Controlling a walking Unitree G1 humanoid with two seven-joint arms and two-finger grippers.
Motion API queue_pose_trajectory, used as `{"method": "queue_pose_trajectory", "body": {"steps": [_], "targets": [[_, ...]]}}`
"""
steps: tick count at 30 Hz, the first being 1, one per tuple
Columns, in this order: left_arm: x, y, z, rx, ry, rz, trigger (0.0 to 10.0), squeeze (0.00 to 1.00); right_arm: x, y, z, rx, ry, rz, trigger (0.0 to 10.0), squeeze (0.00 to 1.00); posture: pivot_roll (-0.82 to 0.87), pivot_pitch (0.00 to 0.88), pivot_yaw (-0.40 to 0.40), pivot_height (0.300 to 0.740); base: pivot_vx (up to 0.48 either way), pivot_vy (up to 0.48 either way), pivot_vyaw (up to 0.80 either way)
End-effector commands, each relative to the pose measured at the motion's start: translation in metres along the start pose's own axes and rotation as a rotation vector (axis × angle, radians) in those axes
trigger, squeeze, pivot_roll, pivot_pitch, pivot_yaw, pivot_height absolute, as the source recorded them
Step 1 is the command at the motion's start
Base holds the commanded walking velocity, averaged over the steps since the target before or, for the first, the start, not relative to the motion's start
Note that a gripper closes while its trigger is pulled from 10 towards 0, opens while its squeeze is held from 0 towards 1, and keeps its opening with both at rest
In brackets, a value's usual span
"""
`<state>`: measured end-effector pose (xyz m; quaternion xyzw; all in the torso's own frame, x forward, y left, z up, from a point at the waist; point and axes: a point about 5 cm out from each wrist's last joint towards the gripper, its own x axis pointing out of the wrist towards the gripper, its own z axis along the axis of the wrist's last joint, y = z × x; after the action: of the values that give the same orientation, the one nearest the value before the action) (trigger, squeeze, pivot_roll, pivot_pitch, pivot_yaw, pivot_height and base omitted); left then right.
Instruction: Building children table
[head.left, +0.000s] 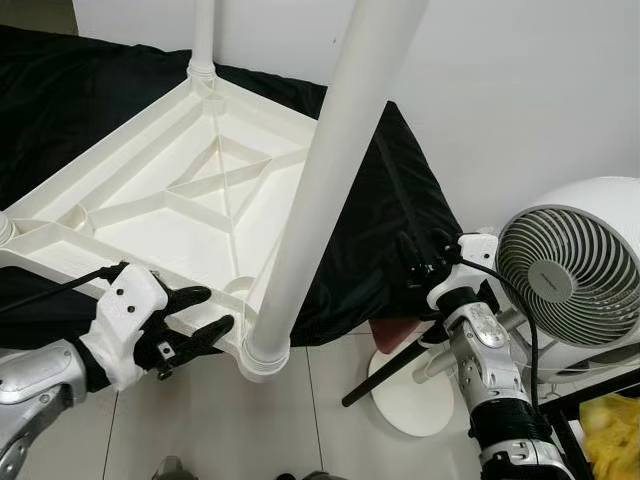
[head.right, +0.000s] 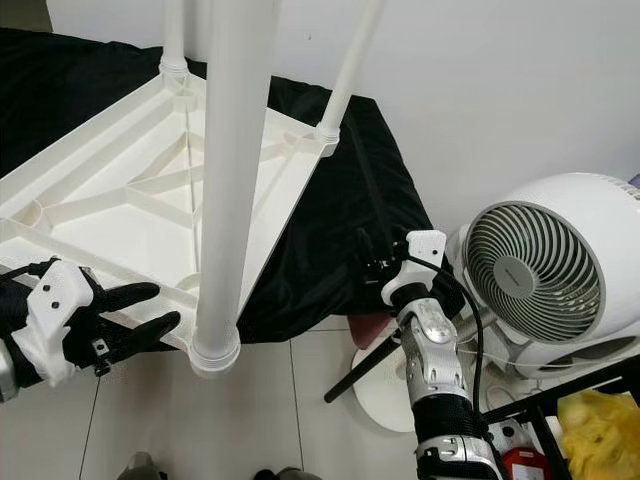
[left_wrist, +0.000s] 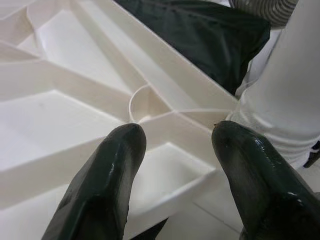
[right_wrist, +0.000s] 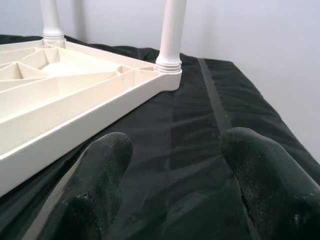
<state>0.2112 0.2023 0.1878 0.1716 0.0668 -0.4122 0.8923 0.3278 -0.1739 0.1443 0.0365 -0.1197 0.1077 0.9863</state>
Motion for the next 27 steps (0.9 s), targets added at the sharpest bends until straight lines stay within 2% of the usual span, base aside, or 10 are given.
{"method": "queue_pose_trajectory", "body": {"steps": [1,2,3,4,6,7,16,18,22,27], "targets": [[-0.001,-0.007,-0.005,0.045,0.048,-0.153,10.0,0.00,-0.006,-0.009,-0.004,-0.012,0.029,-0.024,10.0,0.00,0.11,0.074,-0.231,0.740,0.000,0.000,0.00],[-0.002,-0.006,-0.012,0.091,0.107,-0.155,10.0,0.00,-0.007,-0.010,-0.003,-0.013,0.032,-0.025,10.0,0.00,0.11,0.074,-0.230,0.740,0.000,0.000,0.00],[-0.002,-0.006,-0.012,0.091,0.107,-0.155,10.0,0.00,-0.007,-0.010,-0.003,-0.013,0.032,-0.025,10.0,0.00,0.11,0.074,-0.230,0.740,0.000,0.000,0.00],[-0.003,-0.006,-0.019,0.121,0.155,-0.158,10.0,0.00,-0.007,-0.010,-0.003,-0.014,0.033,-0.026,10.0,0.00,0.11,0.074,-0.230,0.740,0.000,0.000,0.00],[-0.003,-0.006,-0.019,0.121,0.155,-0.158,10.0,0.00,-0.007,-0.010,-0.003,-0.014,0.033,-0.026,10.0,0.00,0.11,0.074,-0.230,0.740,0.000,0.000,0.00],[-0.002,-0.003,-0.027,0.162,0.201,-0.149,10.0,0.00,-0.007,-0.011,-0.001,-0.018,0.033,-0.031,10.0,0.00,0.10,0.077,-0.229,0.740,0.000,0.000,0.00],[0.002,0.003,-0.025,0.198,0.204,-0.142,10.0,0.00,-0.008,-0.012,-0.001,-0.021,0.040,-0.040,10.0,0.00,0.10,0.082,-0.224,0.740,0.000,0.000,0.00],[-0.001,0.006,-0.009,0.141,0.113,-0.136,10.0,0.00,-0.009,-0.014,-0.001,-0.023,0.043,-0.048,10.0,0.00,0.10,0.088,-0.221,0.740,0.000,0.000,0.00],[-0.005,0.007,0.001,0.116,0.057,-0.140,10.0,0.00,-0.011,-0.015,-0.002,-0.024,0.048,-0.054,10.0,0.00,0.11,0.090,-0.221,0.740,0.000,0.000,0.00],[-0.005,-0.001,-0.005,0.140,0.085,-0.176,10.0,0.00,-0.011,-0.013,-0.003,-0.018,0.055,-0.049,10.0,0.00,0.11,0.095,-0.222,0.740,0.000,0.000,0.00]]}}
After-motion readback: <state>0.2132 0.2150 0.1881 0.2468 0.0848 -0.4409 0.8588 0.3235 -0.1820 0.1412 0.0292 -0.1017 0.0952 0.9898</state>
